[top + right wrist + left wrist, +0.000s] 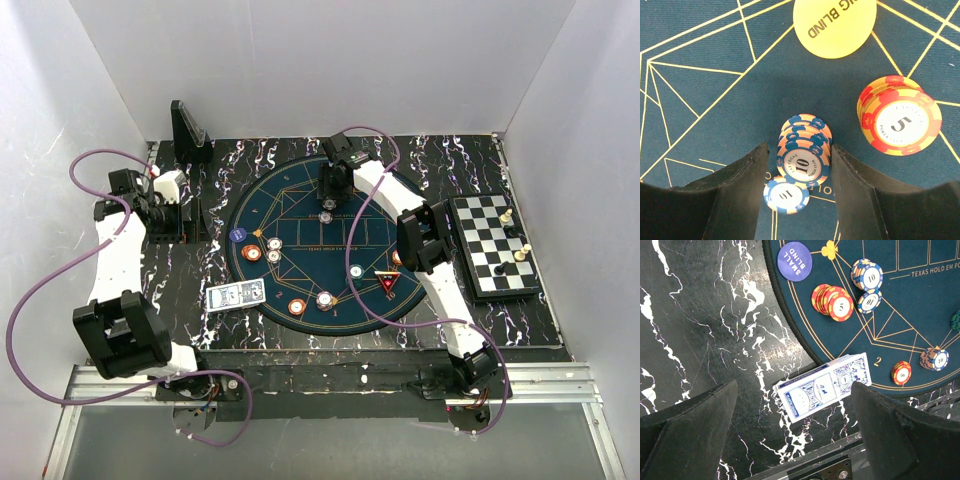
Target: Distribute texas hold em gaming equipment
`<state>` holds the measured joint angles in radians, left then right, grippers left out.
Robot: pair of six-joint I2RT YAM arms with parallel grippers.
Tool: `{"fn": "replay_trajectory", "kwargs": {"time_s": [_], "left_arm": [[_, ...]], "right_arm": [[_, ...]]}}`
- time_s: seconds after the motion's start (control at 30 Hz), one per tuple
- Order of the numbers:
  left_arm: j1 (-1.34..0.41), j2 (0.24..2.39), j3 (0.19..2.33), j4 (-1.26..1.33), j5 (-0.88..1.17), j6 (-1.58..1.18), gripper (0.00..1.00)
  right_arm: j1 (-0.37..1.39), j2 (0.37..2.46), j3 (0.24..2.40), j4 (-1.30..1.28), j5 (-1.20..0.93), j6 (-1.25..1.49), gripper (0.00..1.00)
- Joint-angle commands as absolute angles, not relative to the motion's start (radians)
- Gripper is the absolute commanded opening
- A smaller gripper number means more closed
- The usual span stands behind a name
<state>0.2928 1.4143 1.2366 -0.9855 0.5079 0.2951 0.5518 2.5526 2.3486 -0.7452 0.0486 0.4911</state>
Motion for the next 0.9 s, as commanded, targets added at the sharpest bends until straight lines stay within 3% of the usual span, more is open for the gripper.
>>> {"fn": "replay_trajectory", "kwargs": {"time_s": [0.0,0.17,0.4,0.73,0.87], "left_arm": [[0.298,1.364,1.227,-0.979,0.528,0.296,0.98],[0.299,1.348,1.227,-0.979,0.517,0.298,0.98],[0.298,1.345,1.236,-0.985,0.528,0.293,0.98],[0.298,1.327,1.227,-0.986,0.52,0.296,0.98],[0.298,1.328,1.235,-0.992,0.523,0.298,0.98]], "right_arm": [[0.555,2.508,2.355,-0.729,0.069,0.479,0.61],[0.561,2.415,2.289,-0.716,0.097,0.477,0.61],[0.612,2.226,2.024,-0.644,0.101,0.468,0.6],[0.673,2.246,1.868,-0.614,0.017,0.466,0.36],[0.705,2.203,1.833,-0.623,0.032,0.442,0.47]]}}
